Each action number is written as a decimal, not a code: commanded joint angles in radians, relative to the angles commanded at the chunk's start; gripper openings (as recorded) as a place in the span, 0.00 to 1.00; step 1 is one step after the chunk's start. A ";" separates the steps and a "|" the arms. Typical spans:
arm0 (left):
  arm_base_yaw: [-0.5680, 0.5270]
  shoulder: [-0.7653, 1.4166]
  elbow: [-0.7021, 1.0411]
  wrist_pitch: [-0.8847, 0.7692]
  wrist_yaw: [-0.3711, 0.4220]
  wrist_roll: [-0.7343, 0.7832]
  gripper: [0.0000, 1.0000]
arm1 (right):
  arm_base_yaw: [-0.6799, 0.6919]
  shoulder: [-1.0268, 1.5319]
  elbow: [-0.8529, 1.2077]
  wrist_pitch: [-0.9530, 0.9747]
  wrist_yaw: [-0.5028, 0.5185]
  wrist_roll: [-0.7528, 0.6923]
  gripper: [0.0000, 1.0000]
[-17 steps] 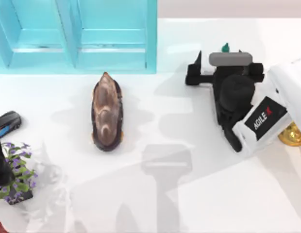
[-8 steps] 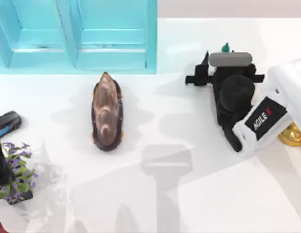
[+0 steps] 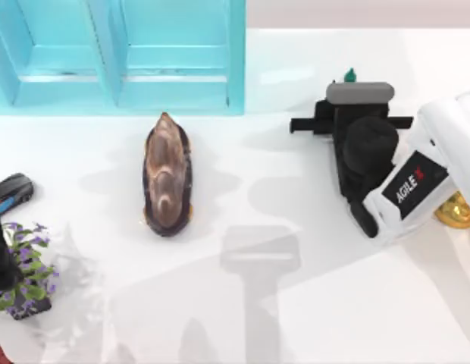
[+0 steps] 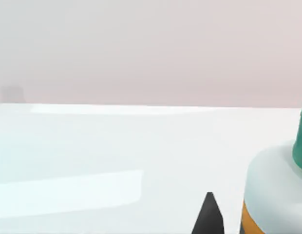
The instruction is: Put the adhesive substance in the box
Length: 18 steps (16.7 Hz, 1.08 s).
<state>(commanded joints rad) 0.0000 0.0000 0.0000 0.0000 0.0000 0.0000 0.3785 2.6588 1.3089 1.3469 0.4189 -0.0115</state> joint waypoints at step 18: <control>0.000 0.000 0.000 0.000 0.000 0.000 1.00 | 0.003 -0.283 -0.069 -0.205 -0.002 0.005 0.00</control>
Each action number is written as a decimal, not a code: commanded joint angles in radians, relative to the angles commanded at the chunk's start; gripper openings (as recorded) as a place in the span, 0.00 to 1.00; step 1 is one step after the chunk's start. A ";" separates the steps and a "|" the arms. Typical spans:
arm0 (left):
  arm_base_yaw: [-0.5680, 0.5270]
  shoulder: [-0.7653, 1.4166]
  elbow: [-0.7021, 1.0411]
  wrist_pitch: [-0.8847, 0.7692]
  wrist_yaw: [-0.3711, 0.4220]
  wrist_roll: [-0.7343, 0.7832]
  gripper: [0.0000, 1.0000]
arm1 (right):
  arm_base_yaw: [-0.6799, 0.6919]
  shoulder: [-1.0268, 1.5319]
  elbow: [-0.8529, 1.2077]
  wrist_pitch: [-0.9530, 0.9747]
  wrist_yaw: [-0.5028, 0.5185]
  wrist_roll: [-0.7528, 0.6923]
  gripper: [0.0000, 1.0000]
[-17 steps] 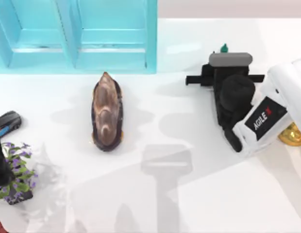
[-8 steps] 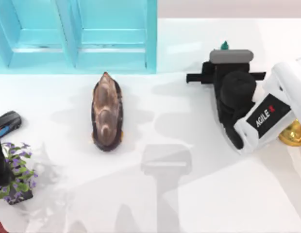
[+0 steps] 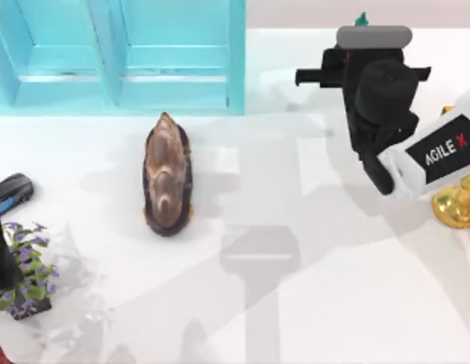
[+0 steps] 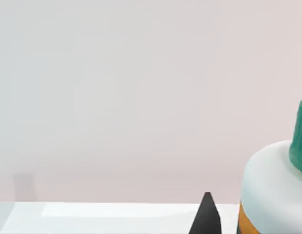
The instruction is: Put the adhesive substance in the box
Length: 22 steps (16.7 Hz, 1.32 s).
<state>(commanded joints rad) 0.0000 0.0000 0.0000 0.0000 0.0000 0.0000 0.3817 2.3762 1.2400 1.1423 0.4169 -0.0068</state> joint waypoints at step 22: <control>0.000 0.000 0.000 0.000 0.000 0.000 1.00 | -0.467 -0.396 -0.111 0.139 -0.970 0.131 0.00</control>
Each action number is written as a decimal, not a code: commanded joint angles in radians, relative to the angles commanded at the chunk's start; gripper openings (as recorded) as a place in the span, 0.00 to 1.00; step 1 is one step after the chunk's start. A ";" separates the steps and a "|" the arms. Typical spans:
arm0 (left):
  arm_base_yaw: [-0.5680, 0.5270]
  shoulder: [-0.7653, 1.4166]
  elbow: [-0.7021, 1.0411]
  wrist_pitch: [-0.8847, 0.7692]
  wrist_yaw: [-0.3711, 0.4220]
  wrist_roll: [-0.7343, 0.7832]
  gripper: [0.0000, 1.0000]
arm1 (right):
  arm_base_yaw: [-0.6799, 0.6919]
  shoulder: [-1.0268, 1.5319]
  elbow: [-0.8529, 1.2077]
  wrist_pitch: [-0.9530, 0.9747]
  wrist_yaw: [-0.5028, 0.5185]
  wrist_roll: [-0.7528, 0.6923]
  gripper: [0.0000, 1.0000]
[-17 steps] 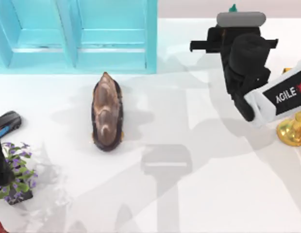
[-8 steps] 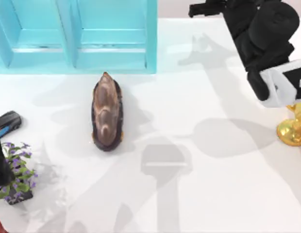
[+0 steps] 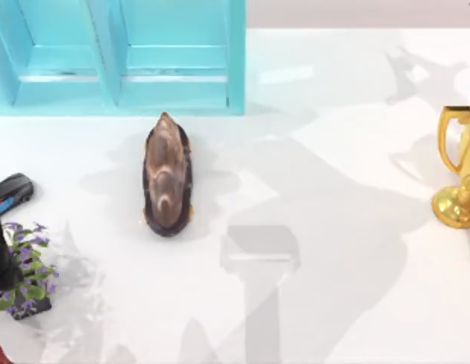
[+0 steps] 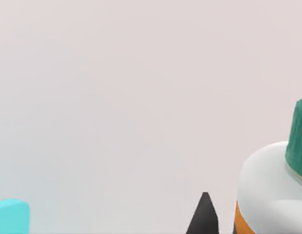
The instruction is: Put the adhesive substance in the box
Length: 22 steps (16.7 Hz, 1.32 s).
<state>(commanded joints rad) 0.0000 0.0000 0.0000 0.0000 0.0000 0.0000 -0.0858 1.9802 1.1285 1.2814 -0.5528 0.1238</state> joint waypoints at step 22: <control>0.000 0.000 0.000 0.000 0.000 0.000 1.00 | -0.992 0.164 -0.369 0.107 -1.272 -0.124 0.00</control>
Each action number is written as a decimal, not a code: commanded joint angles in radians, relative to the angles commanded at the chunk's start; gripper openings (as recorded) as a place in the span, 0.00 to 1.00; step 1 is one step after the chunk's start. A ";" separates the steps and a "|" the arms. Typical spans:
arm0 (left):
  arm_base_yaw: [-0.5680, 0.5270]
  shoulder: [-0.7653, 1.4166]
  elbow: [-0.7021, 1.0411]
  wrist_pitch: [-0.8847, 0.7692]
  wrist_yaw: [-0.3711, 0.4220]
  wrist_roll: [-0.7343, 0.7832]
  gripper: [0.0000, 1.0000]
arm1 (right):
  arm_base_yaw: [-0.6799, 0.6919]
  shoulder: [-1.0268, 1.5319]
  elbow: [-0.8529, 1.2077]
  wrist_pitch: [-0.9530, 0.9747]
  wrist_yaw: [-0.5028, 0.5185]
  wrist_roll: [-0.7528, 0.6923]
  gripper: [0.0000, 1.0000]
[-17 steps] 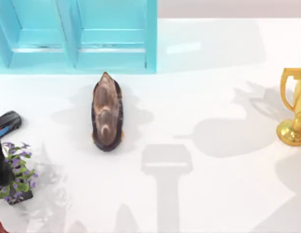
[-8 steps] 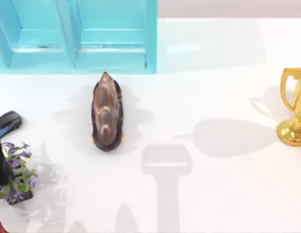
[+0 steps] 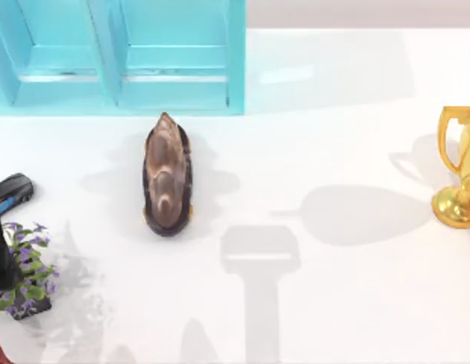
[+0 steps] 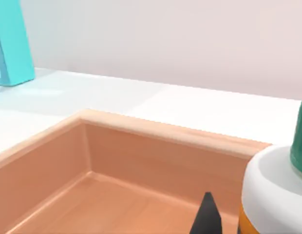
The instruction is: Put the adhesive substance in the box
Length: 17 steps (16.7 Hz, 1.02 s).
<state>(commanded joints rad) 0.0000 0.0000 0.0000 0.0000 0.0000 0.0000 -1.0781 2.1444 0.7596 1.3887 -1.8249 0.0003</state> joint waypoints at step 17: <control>0.000 0.000 0.000 0.000 0.000 0.000 1.00 | 0.182 0.067 -0.044 0.122 0.183 0.012 0.00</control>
<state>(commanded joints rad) 0.0000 0.0000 0.0000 0.0000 0.0000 0.0000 -0.8961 2.2119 0.7154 1.5104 -1.6419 0.0128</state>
